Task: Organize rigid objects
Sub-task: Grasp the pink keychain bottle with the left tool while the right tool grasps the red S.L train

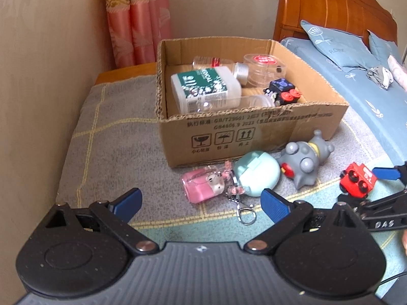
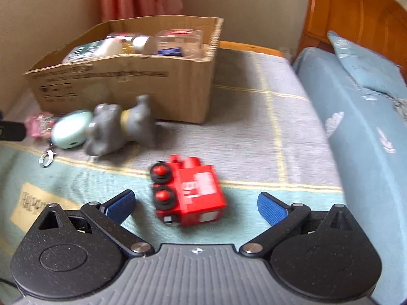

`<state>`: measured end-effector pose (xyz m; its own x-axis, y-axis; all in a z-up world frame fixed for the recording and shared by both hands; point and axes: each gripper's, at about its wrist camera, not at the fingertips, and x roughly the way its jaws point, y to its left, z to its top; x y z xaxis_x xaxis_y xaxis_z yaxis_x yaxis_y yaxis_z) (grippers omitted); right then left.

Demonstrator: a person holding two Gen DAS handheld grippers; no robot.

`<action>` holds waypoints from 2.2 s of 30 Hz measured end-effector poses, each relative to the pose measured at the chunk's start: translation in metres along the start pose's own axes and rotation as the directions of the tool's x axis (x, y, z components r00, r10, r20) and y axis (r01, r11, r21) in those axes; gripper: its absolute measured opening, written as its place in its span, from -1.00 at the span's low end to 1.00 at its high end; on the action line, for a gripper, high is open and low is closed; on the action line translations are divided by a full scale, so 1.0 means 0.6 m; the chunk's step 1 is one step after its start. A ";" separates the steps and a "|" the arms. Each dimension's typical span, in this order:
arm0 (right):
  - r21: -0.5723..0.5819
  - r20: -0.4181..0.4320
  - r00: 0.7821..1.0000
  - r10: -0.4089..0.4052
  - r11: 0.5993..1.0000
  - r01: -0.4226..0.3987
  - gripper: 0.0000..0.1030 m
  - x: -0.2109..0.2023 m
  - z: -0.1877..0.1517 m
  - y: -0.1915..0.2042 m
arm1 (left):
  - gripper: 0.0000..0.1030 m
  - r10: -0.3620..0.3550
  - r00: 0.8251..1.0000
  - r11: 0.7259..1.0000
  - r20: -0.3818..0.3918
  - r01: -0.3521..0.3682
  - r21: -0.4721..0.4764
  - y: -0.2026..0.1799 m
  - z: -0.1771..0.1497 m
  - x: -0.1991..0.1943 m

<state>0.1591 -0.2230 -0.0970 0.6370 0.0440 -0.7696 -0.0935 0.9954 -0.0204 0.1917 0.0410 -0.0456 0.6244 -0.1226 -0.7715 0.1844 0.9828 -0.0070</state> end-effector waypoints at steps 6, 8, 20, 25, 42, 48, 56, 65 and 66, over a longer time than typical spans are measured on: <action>0.005 0.048 0.999 -0.009 1.000 0.009 1.00 -0.002 -0.013 -0.011 | 0.93 0.035 0.999 0.999 0.012 -0.035 -0.029 0.009 0.009 0.025; 0.012 0.057 0.998 -0.016 1.000 0.015 1.00 -0.002 -0.015 -0.012 | 0.93 0.056 0.998 0.997 0.023 -0.055 -0.047 0.015 0.013 0.029; 0.021 0.070 0.997 -0.023 1.000 0.022 1.00 -0.002 -0.018 -0.009 | 0.93 0.046 0.999 0.994 0.011 -0.044 -0.097 0.025 0.038 0.077; 0.023 0.070 0.997 -0.025 0.999 0.023 1.00 -0.002 -0.017 -0.010 | 0.93 0.074 0.997 0.993 -0.005 -0.074 -0.089 0.026 0.033 0.085; 0.021 0.078 0.997 -0.023 1.000 0.021 1.00 -0.004 -0.020 -0.011 | 0.98 0.081 0.997 0.994 -0.010 -0.081 -0.076 0.072 -0.023 0.064; 0.021 0.078 0.997 -0.023 1.000 0.022 1.00 -0.005 -0.019 -0.011 | 0.96 0.094 0.996 0.988 -0.005 -0.094 -0.121 0.082 -0.029 0.062; 0.022 0.082 0.996 -0.024 1.000 0.023 1.00 -0.006 -0.020 -0.011 | 0.59 0.118 0.993 0.986 0.017 -0.116 -0.117 0.064 -0.033 0.063; -0.033 0.088 0.996 0.020 0.999 -0.018 1.00 -0.003 -0.014 0.000 | 0.25 0.108 0.994 0.988 0.025 -0.105 -0.114 0.048 -0.029 0.058; -0.047 0.087 0.996 0.033 0.998 -0.029 1.00 -0.003 -0.013 0.003 | 0.25 0.108 0.994 0.988 0.024 -0.105 -0.113 0.048 -0.029 0.059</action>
<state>0.1519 -0.2217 -0.1009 0.6974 0.0841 -0.7117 -0.1477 0.9886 -0.0279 0.2058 0.0672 -0.0842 0.6590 -0.0191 -0.7519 0.0308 0.9995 0.0016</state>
